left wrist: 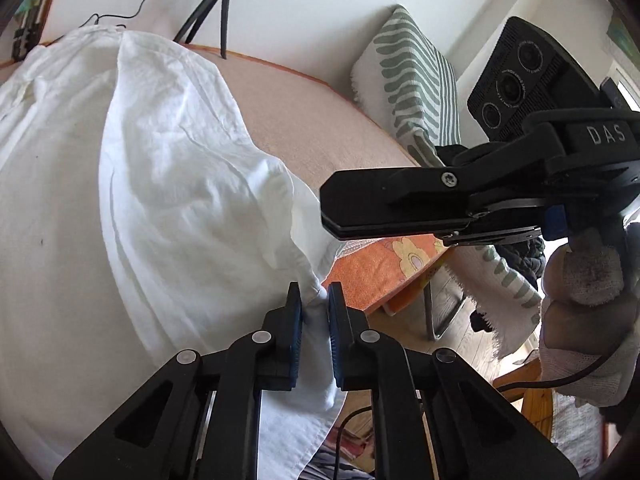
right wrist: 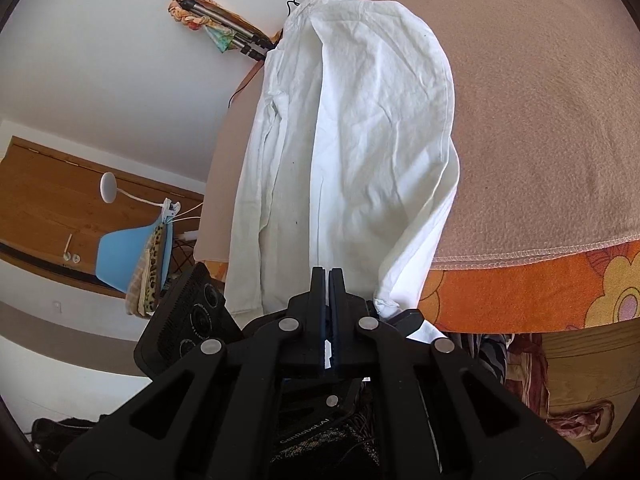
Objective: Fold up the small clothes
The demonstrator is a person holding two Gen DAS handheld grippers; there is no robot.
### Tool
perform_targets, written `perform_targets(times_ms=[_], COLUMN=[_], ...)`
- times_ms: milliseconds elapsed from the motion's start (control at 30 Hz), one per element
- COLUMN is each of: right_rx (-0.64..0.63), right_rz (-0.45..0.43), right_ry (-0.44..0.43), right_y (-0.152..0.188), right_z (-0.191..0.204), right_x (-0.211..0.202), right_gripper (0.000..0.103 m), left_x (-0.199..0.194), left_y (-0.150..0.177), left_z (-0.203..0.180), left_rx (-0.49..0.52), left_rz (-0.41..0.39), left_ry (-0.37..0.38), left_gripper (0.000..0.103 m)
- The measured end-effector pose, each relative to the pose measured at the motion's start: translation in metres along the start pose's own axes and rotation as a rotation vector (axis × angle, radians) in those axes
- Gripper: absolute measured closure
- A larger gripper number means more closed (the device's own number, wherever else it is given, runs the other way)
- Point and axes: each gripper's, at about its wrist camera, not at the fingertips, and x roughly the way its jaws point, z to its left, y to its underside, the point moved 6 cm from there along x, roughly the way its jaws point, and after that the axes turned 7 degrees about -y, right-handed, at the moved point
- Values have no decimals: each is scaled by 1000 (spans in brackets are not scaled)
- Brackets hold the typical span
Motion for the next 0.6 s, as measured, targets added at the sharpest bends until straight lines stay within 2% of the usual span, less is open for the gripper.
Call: perform_targets(times_ms=[67, 167, 233, 267, 300, 367, 600], right_rx=[-32, -66, -65, -66, -63, -62, -35], right_rz=[-21, -71, -81, -84, -91, -106, -130], right_ry=[10, 101, 131, 149, 169, 192, 200], right_y=[-3, -16, -25, -30, -36, -51, -137], right_z=[3, -2, -9, -13, -19, -28, -53], right_x=[-6, -22, -30, -32, -35, -38, -17], right_gripper=[100, 100, 95, 85, 69, 53, 50], left_x=[-3, -5, -5, -6, -8, -14, -38], left_y=[-1, 0, -1, -2, -3, -4, -14], left_z=[3, -1, 1, 1, 1, 2, 7], left_rx=[2, 31, 25, 13, 7, 3, -51], left_rz=[-6, -10, -11, -14, -18, -26, -63], left_ry=[0, 0, 10, 17, 22, 29, 63], left_gripper=[93, 94, 94, 94, 94, 94, 95])
